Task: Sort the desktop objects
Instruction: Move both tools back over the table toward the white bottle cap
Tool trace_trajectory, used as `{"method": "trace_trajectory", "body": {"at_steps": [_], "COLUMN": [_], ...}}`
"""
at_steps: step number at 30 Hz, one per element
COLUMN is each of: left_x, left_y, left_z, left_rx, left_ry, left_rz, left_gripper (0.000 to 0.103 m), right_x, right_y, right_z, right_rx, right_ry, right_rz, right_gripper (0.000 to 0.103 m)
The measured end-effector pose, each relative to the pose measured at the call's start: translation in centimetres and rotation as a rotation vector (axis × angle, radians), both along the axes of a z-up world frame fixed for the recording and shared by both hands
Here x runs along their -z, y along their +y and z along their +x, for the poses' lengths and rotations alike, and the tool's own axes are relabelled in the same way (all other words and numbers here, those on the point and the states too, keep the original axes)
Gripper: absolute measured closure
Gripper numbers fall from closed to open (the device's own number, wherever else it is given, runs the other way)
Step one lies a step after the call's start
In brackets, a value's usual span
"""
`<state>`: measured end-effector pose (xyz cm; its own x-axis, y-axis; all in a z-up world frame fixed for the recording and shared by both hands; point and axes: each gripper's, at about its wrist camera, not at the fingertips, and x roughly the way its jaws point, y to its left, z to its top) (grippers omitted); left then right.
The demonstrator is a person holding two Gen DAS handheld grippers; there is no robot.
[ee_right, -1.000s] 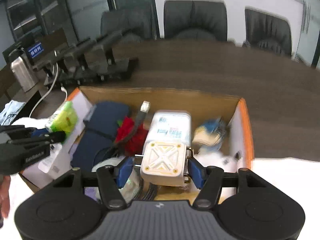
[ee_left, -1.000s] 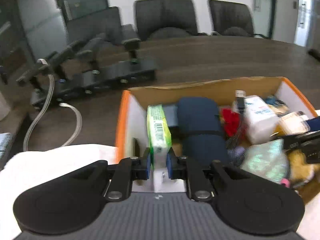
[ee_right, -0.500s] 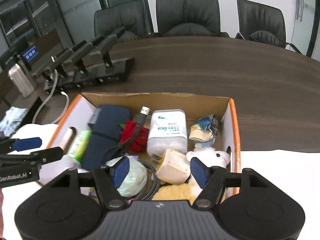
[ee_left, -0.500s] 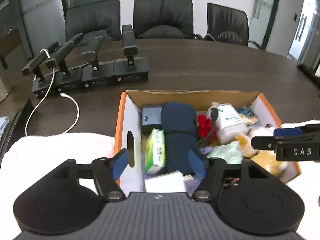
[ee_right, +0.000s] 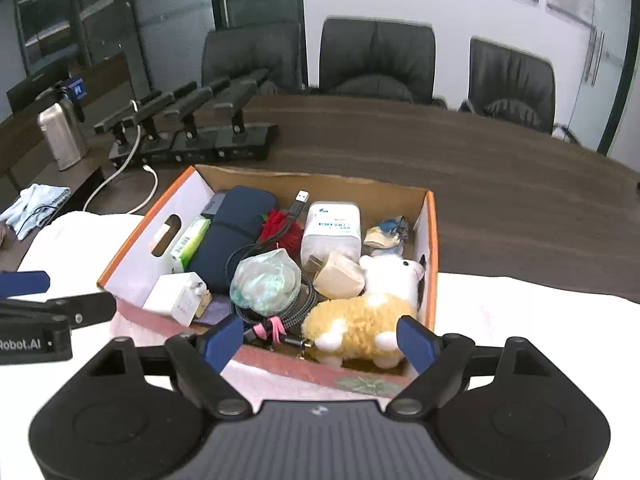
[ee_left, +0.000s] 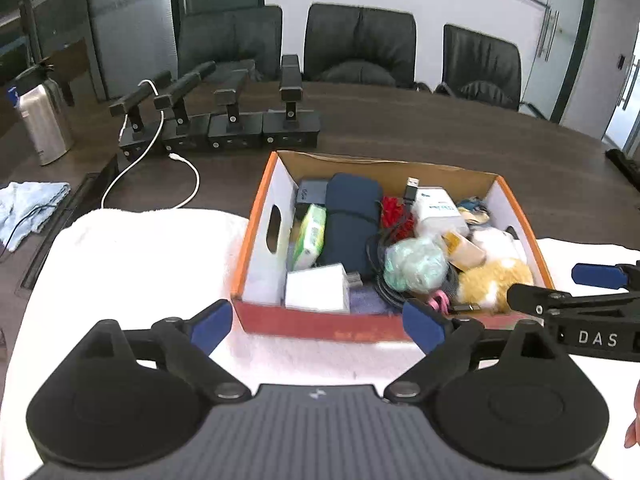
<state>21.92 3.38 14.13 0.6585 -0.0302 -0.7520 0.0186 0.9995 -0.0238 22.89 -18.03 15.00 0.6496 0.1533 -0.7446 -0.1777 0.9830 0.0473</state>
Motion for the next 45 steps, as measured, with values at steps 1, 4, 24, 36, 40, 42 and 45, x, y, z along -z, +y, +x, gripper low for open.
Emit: {"method": "trace_trajectory", "body": {"at_steps": [1, 4, 24, 36, 40, 42, 45], "left_x": [0.2, 0.9, 9.6, 13.7, 14.0, 13.7, 12.2], "left_y": [-0.3, -1.2, -3.1, -1.5, -1.7, -1.6, -1.3], "left_z": [-0.8, -3.9, -25.4, -27.1, -27.3, -27.4, -27.0], "left_rx": [0.008, 0.031, 0.114, 0.053, 0.069, 0.073, 0.089], "left_ry": [-0.006, -0.044, -0.313, -0.227, -0.223, -0.227, -0.257], "left_rz": [0.001, 0.004, -0.007, 0.002, 0.013, -0.002, -0.051], "left_gripper": [0.009, 0.009, 0.0, 0.0, 0.0, 0.0, 0.0], "right_x": [0.1, 0.6, 10.5, 12.8, 12.9, 12.8, 12.2], "right_y": [-0.1, -0.4, -4.5, -4.7, -4.5, -4.5, -5.1], "right_z": [-0.8, -3.6, -26.3, -30.6, -30.3, -30.5, -29.6], "right_rx": [-0.002, -0.006, -0.002, 0.01, 0.026, 0.022, 0.005], "right_ry": [-0.017, -0.056, -0.274, -0.317, -0.312, -0.308, -0.265], "right_rz": [-0.003, 0.015, 0.046, 0.017, 0.007, 0.012, 0.036], "right_gripper": [0.019, 0.019, 0.014, 0.01, 0.01, 0.01, 0.01]}}
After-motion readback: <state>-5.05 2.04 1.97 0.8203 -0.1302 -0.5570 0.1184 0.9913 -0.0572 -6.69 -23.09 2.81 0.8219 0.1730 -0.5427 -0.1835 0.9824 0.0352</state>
